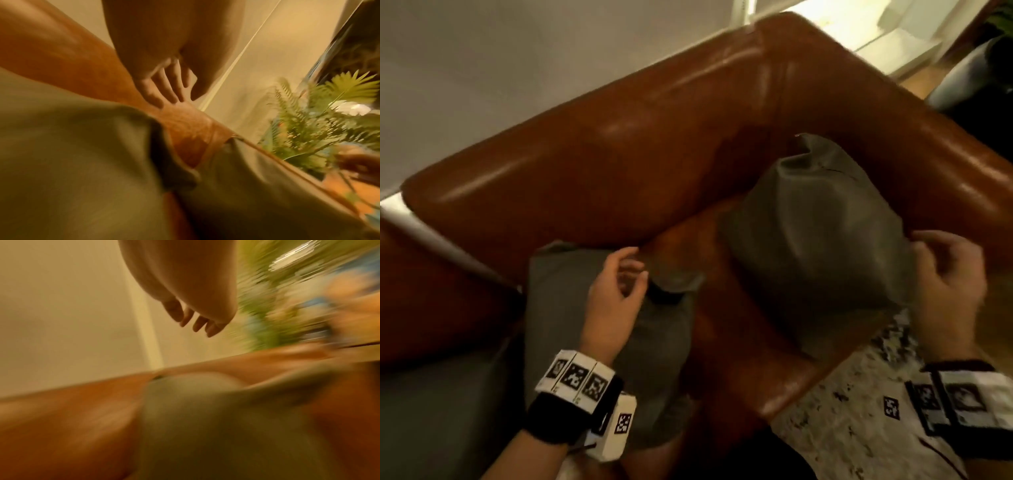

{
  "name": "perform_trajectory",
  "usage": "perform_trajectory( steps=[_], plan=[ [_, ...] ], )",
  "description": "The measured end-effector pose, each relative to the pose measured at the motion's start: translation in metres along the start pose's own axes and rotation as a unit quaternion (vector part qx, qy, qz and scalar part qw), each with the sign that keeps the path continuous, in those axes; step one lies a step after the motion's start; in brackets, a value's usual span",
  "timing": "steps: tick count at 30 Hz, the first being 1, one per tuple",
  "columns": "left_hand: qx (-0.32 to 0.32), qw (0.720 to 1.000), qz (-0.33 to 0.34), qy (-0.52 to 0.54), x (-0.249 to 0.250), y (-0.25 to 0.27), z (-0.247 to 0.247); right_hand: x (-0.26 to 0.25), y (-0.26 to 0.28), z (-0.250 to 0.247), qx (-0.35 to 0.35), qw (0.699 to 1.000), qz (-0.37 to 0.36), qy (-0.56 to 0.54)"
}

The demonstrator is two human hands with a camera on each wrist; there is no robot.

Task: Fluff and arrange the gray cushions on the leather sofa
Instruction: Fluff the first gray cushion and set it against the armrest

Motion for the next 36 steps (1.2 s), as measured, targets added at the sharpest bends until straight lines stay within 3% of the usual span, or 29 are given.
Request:
perform_trajectory(
  steps=[3,5,8,10,11,14,17,20,22,24,26,28,31,32,34,36],
  plan=[
    [0.160,0.986,-0.042,-0.034,-0.070,0.061,-0.059,-0.056,0.047,0.088,-0.202,0.965,-0.158,0.044],
    [0.222,0.967,-0.110,-0.064,-0.114,0.100,-0.080,-0.078,0.079,0.139,-0.323,0.923,-0.206,0.037],
    [0.209,0.941,-0.263,-0.051,-0.171,0.142,-0.086,-0.092,0.116,0.203,-0.455,0.870,-0.187,0.040],
    [0.155,0.919,-0.363,0.022,-0.202,0.156,-0.074,-0.101,0.127,0.232,-0.483,0.857,-0.172,0.052],
    [0.140,0.913,-0.379,0.058,-0.209,0.160,-0.066,-0.104,0.128,0.243,-0.489,0.855,-0.162,0.065],
    [0.122,0.891,-0.400,0.176,-0.216,0.158,-0.039,-0.103,0.124,0.273,-0.535,0.831,-0.116,0.102],
    [0.130,0.829,-0.442,0.317,-0.222,0.152,-0.012,-0.094,0.121,0.290,-0.589,0.802,-0.060,0.080],
    [0.126,0.796,-0.445,0.389,-0.210,0.151,-0.001,-0.094,0.116,0.294,-0.584,0.804,-0.088,0.076],
    [0.172,0.811,-0.402,0.390,-0.202,0.146,-0.005,-0.108,0.111,0.292,-0.577,0.798,-0.150,0.086],
    [0.211,0.844,-0.352,0.346,-0.193,0.146,-0.029,-0.133,0.101,0.287,-0.574,0.782,-0.218,0.103],
    [0.196,0.863,-0.346,0.312,-0.186,0.150,-0.061,-0.160,0.084,0.280,-0.592,0.757,-0.248,0.121],
    [0.170,0.852,-0.329,0.371,-0.171,0.151,-0.093,-0.185,0.064,0.275,-0.629,0.742,-0.208,0.108],
    [0.173,0.823,-0.281,0.462,-0.146,0.135,-0.130,-0.197,0.029,0.275,-0.640,0.762,-0.069,0.078],
    [0.177,0.827,-0.267,0.462,-0.142,0.123,-0.136,-0.191,0.023,0.277,-0.639,0.766,-0.020,0.063],
    [0.183,0.825,-0.255,0.469,-0.129,0.094,-0.128,-0.168,0.020,0.285,-0.637,0.767,0.080,0.003],
    [0.191,0.812,-0.282,0.474,-0.149,0.069,-0.109,-0.147,0.028,0.289,-0.630,0.752,0.162,-0.106]
  ],
)
Point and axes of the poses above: each hand's wrist, its own y-axis away from the middle knuckle, its own z-axis out of the palm, x = y × z, the point moved 3 cm from there along -y, towards the middle knuckle, and after that the axes turned 6 degrees about -z, right-handed, at the moved point
